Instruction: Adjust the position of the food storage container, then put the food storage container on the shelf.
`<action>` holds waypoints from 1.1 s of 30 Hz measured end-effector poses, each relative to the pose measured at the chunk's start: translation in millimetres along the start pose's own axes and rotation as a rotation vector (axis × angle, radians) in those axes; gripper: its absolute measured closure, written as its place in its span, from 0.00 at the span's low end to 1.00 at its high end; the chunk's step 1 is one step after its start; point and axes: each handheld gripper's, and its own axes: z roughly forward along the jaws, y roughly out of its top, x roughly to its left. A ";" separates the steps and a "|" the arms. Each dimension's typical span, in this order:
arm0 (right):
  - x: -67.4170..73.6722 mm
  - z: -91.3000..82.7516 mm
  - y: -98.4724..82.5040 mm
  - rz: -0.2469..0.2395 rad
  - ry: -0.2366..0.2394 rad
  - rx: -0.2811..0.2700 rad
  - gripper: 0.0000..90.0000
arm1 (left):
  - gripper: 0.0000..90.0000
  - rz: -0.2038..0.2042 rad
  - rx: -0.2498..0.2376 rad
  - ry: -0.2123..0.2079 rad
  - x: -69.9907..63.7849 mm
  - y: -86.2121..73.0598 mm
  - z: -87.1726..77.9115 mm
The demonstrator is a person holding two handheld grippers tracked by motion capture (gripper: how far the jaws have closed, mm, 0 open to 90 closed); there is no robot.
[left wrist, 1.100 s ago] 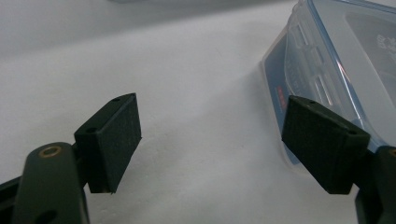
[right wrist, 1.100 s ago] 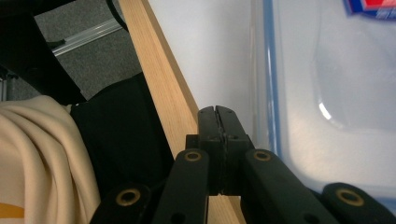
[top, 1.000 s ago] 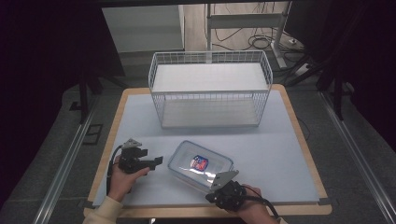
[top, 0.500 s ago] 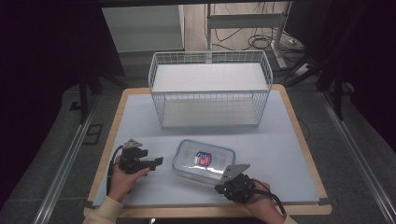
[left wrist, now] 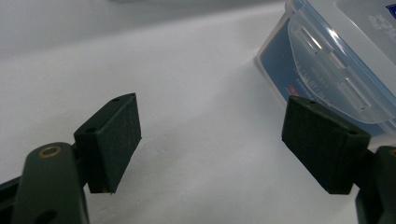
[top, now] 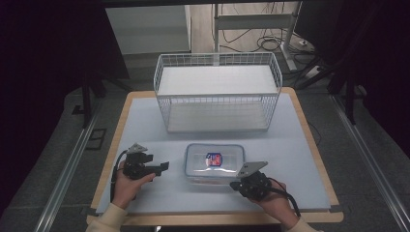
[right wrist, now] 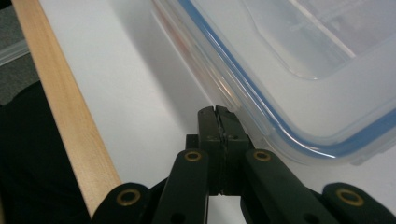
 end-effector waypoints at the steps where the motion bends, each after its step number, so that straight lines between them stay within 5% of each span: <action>1: -0.8 0.1 -0.4 -0.004 0.000 -0.003 1.00 | 0.22 0.000 0.000 0.000 0.0 0.0 0.0; 10: -3.5 -15.4 -8.1 0.032 0.036 -0.022 1.00 | 0.22 -0.002 -0.002 -0.003 -1.6 1.0 -0.6; 15: -32.9 -35.8 -23.3 0.121 -0.033 -0.039 1.00 | 0.22 -0.003 -0.001 -0.004 -2.4 1.6 -1.6; 22: -67.8 -41.7 -35.9 0.228 -0.119 -0.075 1.00 | 0.22 -0.003 -0.011 -0.017 -7.6 4.0 -2.0; 30: -79.4 -43.4 -38.2 0.269 -0.121 -0.095 1.00 | 0.22 -0.017 -0.009 -0.025 -7.0 3.2 -1.6; 33: -80.4 -44.7 -38.6 0.282 -0.106 -0.111 0.92 | 0.22 -0.024 -0.014 -0.038 -6.8 4.0 -3.0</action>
